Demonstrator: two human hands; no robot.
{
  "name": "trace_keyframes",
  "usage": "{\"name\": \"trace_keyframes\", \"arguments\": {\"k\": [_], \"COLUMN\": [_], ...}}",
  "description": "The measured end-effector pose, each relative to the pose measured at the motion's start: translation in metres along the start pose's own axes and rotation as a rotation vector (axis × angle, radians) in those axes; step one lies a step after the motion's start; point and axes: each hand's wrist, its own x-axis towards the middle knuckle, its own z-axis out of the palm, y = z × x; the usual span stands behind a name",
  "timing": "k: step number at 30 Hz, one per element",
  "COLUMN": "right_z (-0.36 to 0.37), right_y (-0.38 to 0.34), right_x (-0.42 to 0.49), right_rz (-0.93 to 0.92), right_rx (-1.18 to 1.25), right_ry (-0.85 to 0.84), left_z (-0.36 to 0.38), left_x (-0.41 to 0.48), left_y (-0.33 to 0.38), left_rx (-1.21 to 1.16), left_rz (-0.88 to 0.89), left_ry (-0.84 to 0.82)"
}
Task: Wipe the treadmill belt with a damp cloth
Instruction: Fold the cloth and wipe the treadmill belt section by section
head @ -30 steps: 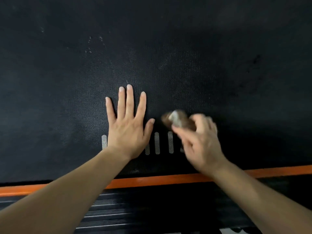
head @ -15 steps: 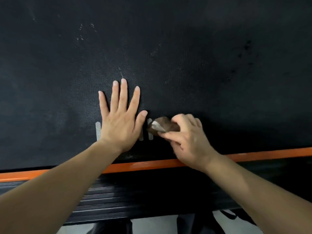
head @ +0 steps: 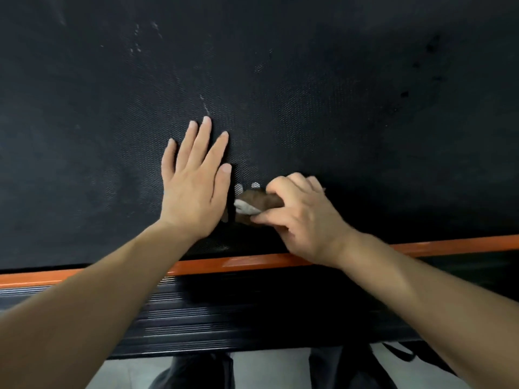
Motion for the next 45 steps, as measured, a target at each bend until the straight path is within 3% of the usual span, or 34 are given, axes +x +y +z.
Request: {"name": "trace_keyframes", "arguments": {"k": [3,6,8,10,13,15,17,20,23,25,27,31,33,36,38,39,43,45], "right_z": [-0.013,-0.033,-0.035,-0.025,-0.015,-0.019,-0.030,-0.056,-0.081,-0.077,-0.065,-0.061,-0.071,-0.091,-0.101,-0.099,-0.073,-0.075], "right_y": [0.021,0.050,0.049,0.032,0.007,0.013,0.033,0.077,0.124,0.128,0.113,0.096,0.116,0.162,0.175,0.170,0.127,0.131], "right_x": [0.012,0.047,0.060,0.044,-0.005,-0.022,-0.032,-0.049,-0.048,-0.040,-0.040,-0.062,-0.053,-0.013,0.012,0.017,-0.010,-0.015], "right_rz": [-0.027,0.313,0.427,0.314,0.046,-0.028,-0.022,0.116,0.473,0.651,0.548,0.177,0.141,0.441,0.697,0.723,0.295,0.194], "right_rx": [-0.108,-0.144,-0.131,-0.107,-0.003,0.013,-0.013,-0.078,-0.136,-0.136,-0.156,-0.113,-0.150,-0.262,-0.246,-0.255,-0.212,-0.199], "right_ry": [0.028,0.247,0.285,0.233,-0.022,-0.134,-0.130,0.043,0.304,0.385,0.360,0.132,0.133,0.391,0.468,0.469,0.301,0.218], "left_z": [0.005,0.010,0.009,0.006,0.005,0.005,0.007,0.016,0.024,0.027,0.028,0.030,0.033,0.038,0.040,0.040,0.038,0.037], "left_x": [-0.006,-0.006,-0.005,-0.005,-0.006,-0.005,-0.003,0.004,0.015,0.025,0.038,0.074,0.084,0.085,0.085,0.085,0.086,0.086], "left_y": [-0.009,-0.007,-0.008,-0.009,-0.004,0.005,0.016,0.036,0.052,0.061,0.070,0.087,0.093,0.096,0.096,0.095,0.096,0.096], "left_rx": [0.150,0.209,0.188,0.158,0.109,0.098,0.113,0.156,0.189,0.184,0.178,0.147,0.142,0.175,0.191,0.197,0.204,0.187], "left_rz": [0.083,0.084,0.086,0.082,0.043,-0.006,-0.048,-0.011,0.042,0.035,0.048,0.015,-0.028,-0.052,-0.048,-0.045,-0.053,-0.053], "left_ry": [-0.031,-0.024,-0.025,-0.022,-0.031,-0.056,-0.077,-0.079,-0.075,-0.069,-0.064,-0.049,-0.040,-0.029,-0.031,-0.031,-0.027,-0.033]}}
